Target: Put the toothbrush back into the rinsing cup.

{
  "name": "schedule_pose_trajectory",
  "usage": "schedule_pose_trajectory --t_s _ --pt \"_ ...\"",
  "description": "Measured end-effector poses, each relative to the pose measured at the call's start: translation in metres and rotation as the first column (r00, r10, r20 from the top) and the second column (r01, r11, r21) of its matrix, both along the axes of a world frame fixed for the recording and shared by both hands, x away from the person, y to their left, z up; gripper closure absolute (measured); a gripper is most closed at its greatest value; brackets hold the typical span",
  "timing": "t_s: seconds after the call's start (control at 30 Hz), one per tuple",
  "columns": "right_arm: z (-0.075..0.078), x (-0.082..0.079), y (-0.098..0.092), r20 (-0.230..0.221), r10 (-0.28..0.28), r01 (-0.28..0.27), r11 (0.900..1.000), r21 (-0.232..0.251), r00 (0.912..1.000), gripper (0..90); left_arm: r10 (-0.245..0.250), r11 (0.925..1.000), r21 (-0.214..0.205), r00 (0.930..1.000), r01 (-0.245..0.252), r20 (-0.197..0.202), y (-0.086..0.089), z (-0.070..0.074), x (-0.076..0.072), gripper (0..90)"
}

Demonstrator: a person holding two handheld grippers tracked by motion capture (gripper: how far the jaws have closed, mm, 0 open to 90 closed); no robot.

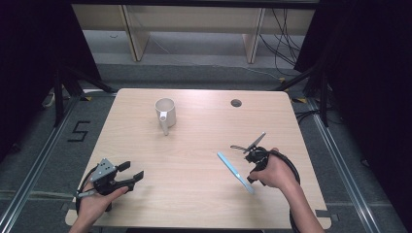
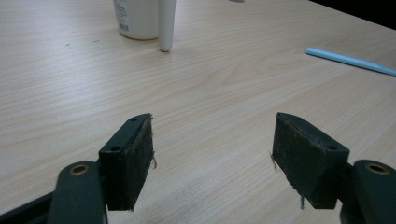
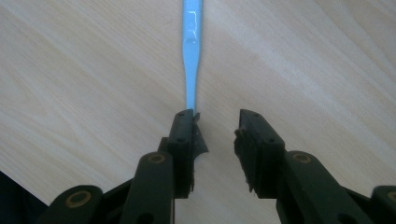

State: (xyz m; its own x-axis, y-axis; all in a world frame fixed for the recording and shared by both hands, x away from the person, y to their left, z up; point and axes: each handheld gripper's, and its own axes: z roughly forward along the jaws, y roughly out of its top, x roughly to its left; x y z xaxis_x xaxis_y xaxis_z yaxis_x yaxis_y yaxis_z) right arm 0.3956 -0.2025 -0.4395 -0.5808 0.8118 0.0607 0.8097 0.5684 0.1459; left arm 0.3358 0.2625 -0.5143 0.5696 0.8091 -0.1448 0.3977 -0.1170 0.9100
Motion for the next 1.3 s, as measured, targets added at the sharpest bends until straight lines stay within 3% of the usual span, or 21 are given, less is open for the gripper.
schedule_pose_trajectory --t_s 0.3,0.47,0.53,0.77,0.93,1.0,1.07,1.1,1.17,1.2,1.27,1.3 --pt "-0.002 0.01 0.013 0.003 0.038 -0.038 0.9992 -0.009 0.9993 68.8 0.001 1.0 0.0 1.0 -0.001 -0.001 0.0 0.0 0.0 28.5" --pt "-0.005 0.013 0.02 -0.021 0.008 -0.009 0.9996 -0.026 0.9998 69.7 0.0 1.0 0.002 1.0 0.0 -0.004 0.0 0.0 0.0 28.5" --pt "-0.007 0.016 0.021 -0.017 0.04 -0.04 0.9989 -0.026 0.9991 69.9 0.004 0.9999 0.01 0.9999 -0.004 -0.009 0.0 0.0 0.0 28.5" --pt "-0.011 0.021 0.031 -0.033 0.027 -0.029 0.9989 -0.036 0.9991 70.5 -0.002 1.0 0.0 1.0 0.002 -0.005 0.0 0.0 0.0 28.5" --pt "-0.016 0.027 0.038 -0.032 0.068 -0.069 0.9967 -0.043 0.9972 71.0 -0.002 1.0 -0.003 1.0 0.002 -0.006 0.0 0.0 0.0 28.6" --pt "-0.016 0.026 0.043 -0.05 0.036 -0.038 0.9981 -0.049 0.9981 71.2 0.003 1.0 0.007 0.9999 -0.003 -0.011 0.0 0.0 -0.001 28.6" --pt "-0.019 0.03 0.043 -0.045 0.07 -0.073 0.9958 -0.055 0.9965 71.5 0.003 1.0 0.005 0.9999 -0.002 -0.012 0.0 0.0 -0.001 28.6" --pt "-0.019 0.029 0.046 -0.058 0.039 -0.042 0.9975 -0.056 0.9975 71.5 0.003 1.0 0.005 0.9999 -0.002 -0.012 0.0 0.0 -0.001 28.6" --pt "-0.02 0.03 0.047 -0.064 0.036 -0.04 0.9972 -0.064 0.9973 71.6 0.002 1.0 0.001 1.0 -0.002 -0.01 0.0 0.0 -0.001 28.7" --pt "-0.022 0.032 0.047 -0.052 0.067 -0.07 0.9952 -0.068 0.9964 71.8 -0.003 1.0 -0.003 1.0 0.003 -0.009 0.0 0.0 0.0 28.7" --pt "-0.023 0.033 0.049 -0.066 0.048 -0.052 0.9962 -0.07 0.9967 72.0 0.004 1.0 0.009 0.9999 -0.004 -0.014 0.001 0.0 -0.001 28.8" --pt "-0.026 0.035 0.046 -0.048 0.085 -0.088 0.9938 -0.067 0.9952 72.1 0.003 1.0 0.007 0.9999 -0.003 -0.014 0.0 0.0 -0.001 28.8"
